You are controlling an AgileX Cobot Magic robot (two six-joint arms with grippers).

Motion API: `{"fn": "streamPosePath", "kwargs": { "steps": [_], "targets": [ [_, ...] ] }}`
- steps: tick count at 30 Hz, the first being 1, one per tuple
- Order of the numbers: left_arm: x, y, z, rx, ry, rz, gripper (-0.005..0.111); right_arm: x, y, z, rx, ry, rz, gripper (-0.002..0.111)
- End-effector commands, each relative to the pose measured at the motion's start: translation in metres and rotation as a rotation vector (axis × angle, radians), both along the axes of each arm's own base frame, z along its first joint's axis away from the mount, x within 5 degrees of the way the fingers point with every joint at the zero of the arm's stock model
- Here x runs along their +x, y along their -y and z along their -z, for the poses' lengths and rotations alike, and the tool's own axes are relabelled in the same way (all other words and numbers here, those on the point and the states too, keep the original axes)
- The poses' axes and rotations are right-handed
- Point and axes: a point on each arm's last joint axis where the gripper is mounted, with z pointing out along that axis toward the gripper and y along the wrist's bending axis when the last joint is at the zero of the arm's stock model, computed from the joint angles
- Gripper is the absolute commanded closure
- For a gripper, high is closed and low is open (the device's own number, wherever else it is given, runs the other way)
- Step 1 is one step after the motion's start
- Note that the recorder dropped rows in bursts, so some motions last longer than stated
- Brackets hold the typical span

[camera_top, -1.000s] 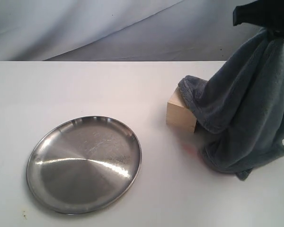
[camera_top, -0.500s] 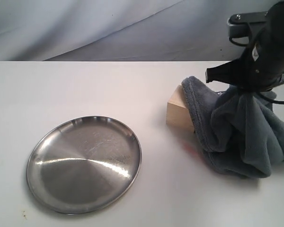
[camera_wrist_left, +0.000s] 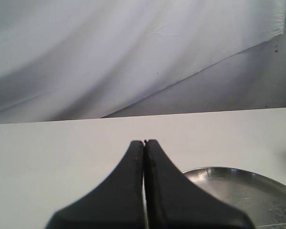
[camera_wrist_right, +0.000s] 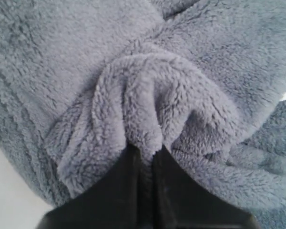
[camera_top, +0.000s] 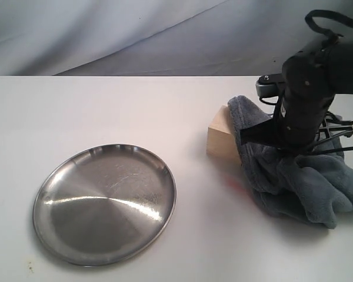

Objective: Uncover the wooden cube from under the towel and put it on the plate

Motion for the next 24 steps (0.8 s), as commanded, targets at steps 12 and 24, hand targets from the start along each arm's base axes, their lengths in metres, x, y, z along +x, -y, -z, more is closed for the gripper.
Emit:
{"fn": "streamPosePath", "kwargs": {
  "steps": [12,24],
  "targets": [
    [0.000,0.000,0.001,-0.004,-0.001,0.005,0.107,-0.014,-0.012,0.023,0.033,-0.204,-0.112,0.108],
    [0.000,0.000,0.001,-0.004,-0.001,0.005,0.107,-0.082,-0.053,-0.019,0.091,-0.125,-0.315,0.108]
  ]
}}
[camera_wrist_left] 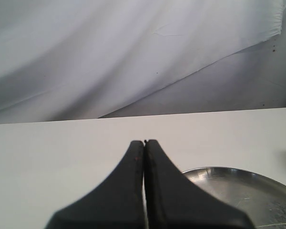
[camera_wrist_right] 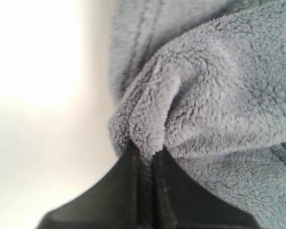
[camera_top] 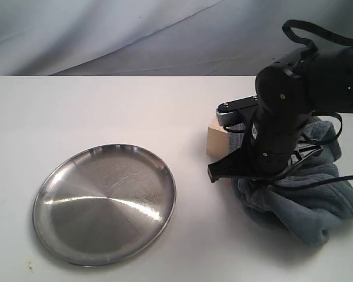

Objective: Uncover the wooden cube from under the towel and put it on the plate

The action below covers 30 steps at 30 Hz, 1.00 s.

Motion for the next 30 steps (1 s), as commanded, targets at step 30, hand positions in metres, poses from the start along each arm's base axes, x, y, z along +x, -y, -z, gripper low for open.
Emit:
{"fn": "streamPosePath", "kwargs": {
  "steps": [30],
  "targets": [
    [0.000,0.000,0.001,-0.004,-0.001,0.005,0.107,-0.182,-0.068,-0.056,0.281,0.054,-0.342,0.108]
  ]
}}
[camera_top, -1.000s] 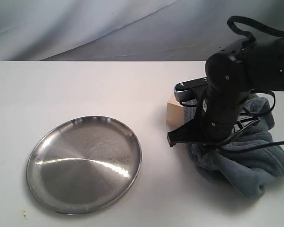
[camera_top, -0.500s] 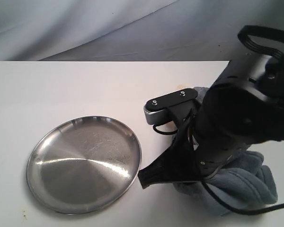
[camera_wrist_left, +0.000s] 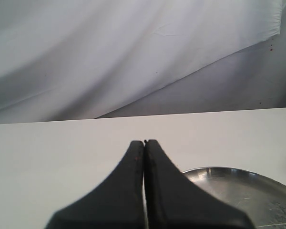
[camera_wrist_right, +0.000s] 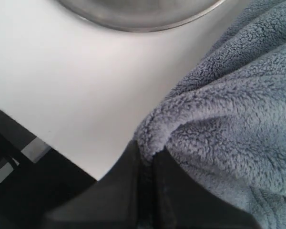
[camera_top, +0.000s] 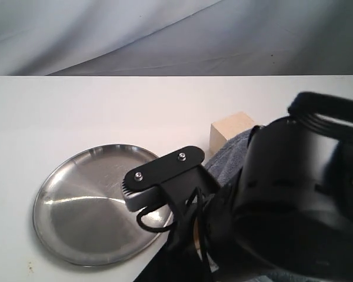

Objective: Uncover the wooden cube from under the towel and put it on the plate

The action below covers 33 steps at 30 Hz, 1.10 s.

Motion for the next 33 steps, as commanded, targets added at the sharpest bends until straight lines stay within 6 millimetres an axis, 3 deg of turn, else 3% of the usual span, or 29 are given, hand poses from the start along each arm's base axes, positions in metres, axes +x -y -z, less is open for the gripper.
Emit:
{"fn": "streamPosePath", "kwargs": {
  "steps": [1,6,11,15,16,21,24,28,31,33],
  "targets": [
    [0.000,0.000,0.001,-0.004,-0.001,0.005,0.107,-0.013,-0.005,-0.003,0.043,-0.001,-0.021,0.108],
    [0.000,0.000,0.001,-0.004,-0.001,0.005,0.107,-0.013,-0.006,-0.004,0.044,0.036,-0.021,0.108],
    [0.000,0.000,0.001,-0.004,-0.001,0.005,0.107,0.004,0.004,-0.005,-0.041,0.187,0.064,0.108],
    [0.000,0.000,0.001,-0.004,-0.001,0.005,0.107,0.040,0.024,-0.008,-0.157,0.302,0.184,0.108],
    [0.000,0.000,0.001,-0.004,-0.001,0.005,0.107,0.058,0.033,-0.009,-0.165,0.314,0.239,0.108],
    [0.000,0.000,0.001,-0.004,-0.001,0.005,0.107,0.103,0.052,-0.010,-0.098,0.329,0.341,0.108],
    [0.000,0.000,0.001,-0.004,-0.001,0.005,0.107,0.125,0.060,0.005,-0.142,0.307,0.385,0.108],
    [0.000,0.000,0.001,-0.004,-0.001,0.005,0.107,0.139,0.063,0.033,-0.239,0.227,0.347,0.108],
    [0.000,0.000,0.001,-0.004,-0.001,0.005,0.107,0.139,0.063,0.040,-0.274,0.207,0.343,0.090],
    [0.000,0.000,0.001,-0.004,-0.001,0.005,0.107,0.138,0.064,0.040,-0.289,0.202,0.347,0.067]
  ]
}}
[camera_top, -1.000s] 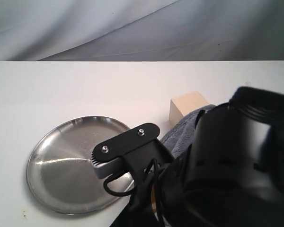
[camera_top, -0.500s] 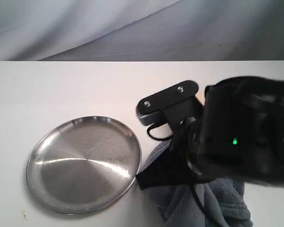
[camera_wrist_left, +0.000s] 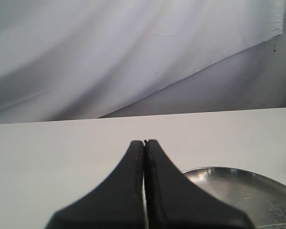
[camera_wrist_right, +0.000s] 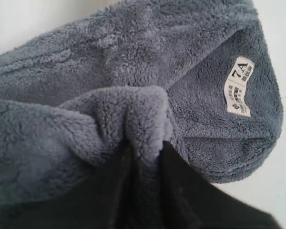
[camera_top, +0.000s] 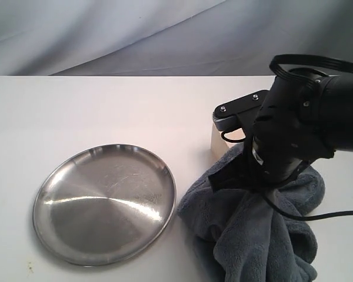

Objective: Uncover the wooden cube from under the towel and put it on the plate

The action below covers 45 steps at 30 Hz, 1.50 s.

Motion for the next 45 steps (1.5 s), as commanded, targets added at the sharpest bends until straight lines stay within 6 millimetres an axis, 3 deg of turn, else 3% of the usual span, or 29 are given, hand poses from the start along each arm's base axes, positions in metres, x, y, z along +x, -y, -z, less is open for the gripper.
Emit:
{"fn": "streamPosePath", "kwargs": {
  "steps": [1,4,6,13,27,33,41,45],
  "targets": [
    [0.000,0.000,0.001,-0.004,-0.001,0.005,0.107,0.001,0.004,0.000,-0.027,-0.015,0.010,0.062],
    [0.000,0.000,0.001,-0.004,-0.001,0.005,0.107,0.000,0.005,0.001,-0.032,-0.018,0.019,0.044],
    [0.000,0.000,0.001,-0.004,-0.001,0.005,0.107,0.000,0.006,0.000,-0.040,-0.016,0.021,0.039],
    [0.000,0.000,0.001,-0.004,-0.001,0.005,0.107,0.000,0.009,-0.008,-0.057,-0.012,0.037,0.039],
    [0.000,0.000,0.001,-0.004,-0.001,0.005,0.107,-0.020,0.037,-0.077,0.070,0.144,0.053,0.039],
    [0.000,0.000,0.001,-0.004,-0.001,0.005,0.107,-0.017,0.014,-0.084,0.319,0.196,-0.038,0.039],
    [0.000,0.000,0.001,-0.004,-0.001,0.005,0.107,0.011,-0.012,-0.103,0.179,0.155,-0.085,0.039],
    [0.000,0.000,0.001,-0.004,-0.001,0.005,0.107,0.038,-0.024,-0.109,0.173,0.110,-0.072,0.039]
  ]
}}
